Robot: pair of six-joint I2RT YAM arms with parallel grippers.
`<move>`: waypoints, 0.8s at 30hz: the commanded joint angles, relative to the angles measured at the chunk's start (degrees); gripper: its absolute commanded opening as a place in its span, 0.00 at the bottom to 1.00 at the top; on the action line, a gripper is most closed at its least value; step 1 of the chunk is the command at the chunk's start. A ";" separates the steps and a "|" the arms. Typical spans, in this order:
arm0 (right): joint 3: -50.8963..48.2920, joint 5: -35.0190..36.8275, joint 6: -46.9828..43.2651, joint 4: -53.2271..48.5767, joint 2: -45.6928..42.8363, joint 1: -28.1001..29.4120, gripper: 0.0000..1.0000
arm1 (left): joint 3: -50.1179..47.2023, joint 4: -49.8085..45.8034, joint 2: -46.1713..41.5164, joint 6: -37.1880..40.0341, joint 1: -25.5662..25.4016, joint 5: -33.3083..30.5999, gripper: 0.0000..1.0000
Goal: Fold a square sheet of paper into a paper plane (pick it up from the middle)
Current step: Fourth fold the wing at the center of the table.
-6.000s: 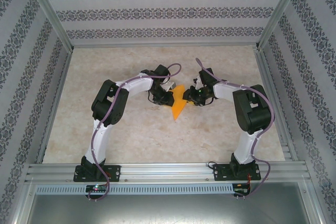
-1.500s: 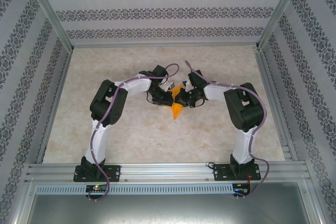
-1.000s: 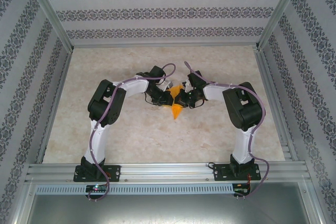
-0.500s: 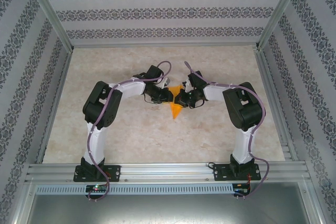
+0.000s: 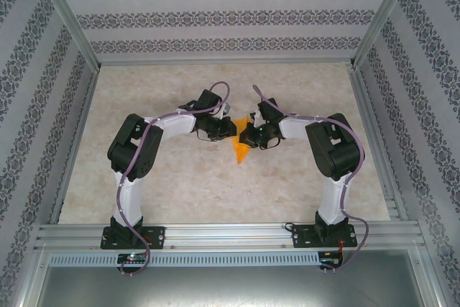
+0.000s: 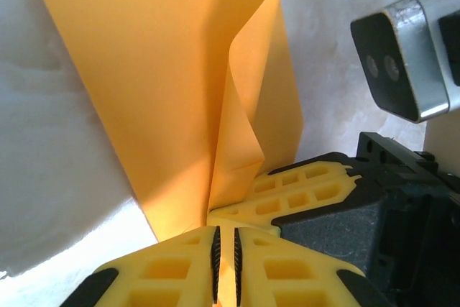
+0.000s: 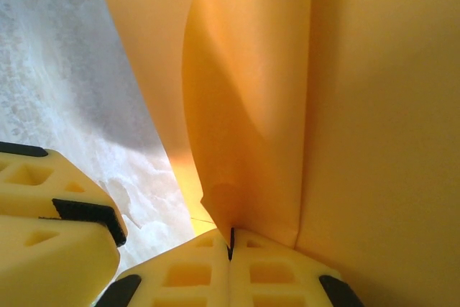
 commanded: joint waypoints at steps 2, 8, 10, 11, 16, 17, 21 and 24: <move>-1.28 2.09 -0.87 -2.97 -0.73 0.53 0.03 | -0.13 2.71 1.58 -2.19 -0.93 0.44 0.16; -1.25 2.16 -0.78 -3.00 -1.02 0.49 0.04 | -1.39 2.59 2.61 -3.41 -1.24 -0.04 0.14; -1.40 2.11 -0.61 -2.72 -1.03 0.54 0.03 | -2.21 3.76 2.52 -4.43 -1.33 -0.08 0.14; -1.38 2.11 -0.65 -2.77 -1.04 0.53 0.03 | -2.39 4.12 2.52 -4.81 -1.48 -0.11 0.14; -1.18 2.46 -0.87 -3.39 -1.26 0.51 0.03 | -3.93 4.52 1.82 -5.31 -2.53 -1.10 0.12; -1.10 2.46 -0.93 -3.46 -1.29 0.47 0.03 | -4.29 4.89 1.73 -5.62 -2.71 -1.07 0.12; -1.09 2.54 -0.95 -3.55 -1.29 0.48 0.03 | -4.38 4.13 2.29 -5.41 -3.43 -1.81 0.11; -1.09 2.57 -1.05 -3.87 -1.55 0.53 0.03 | -4.62 3.20 2.52 -4.77 -3.49 -3.12 0.07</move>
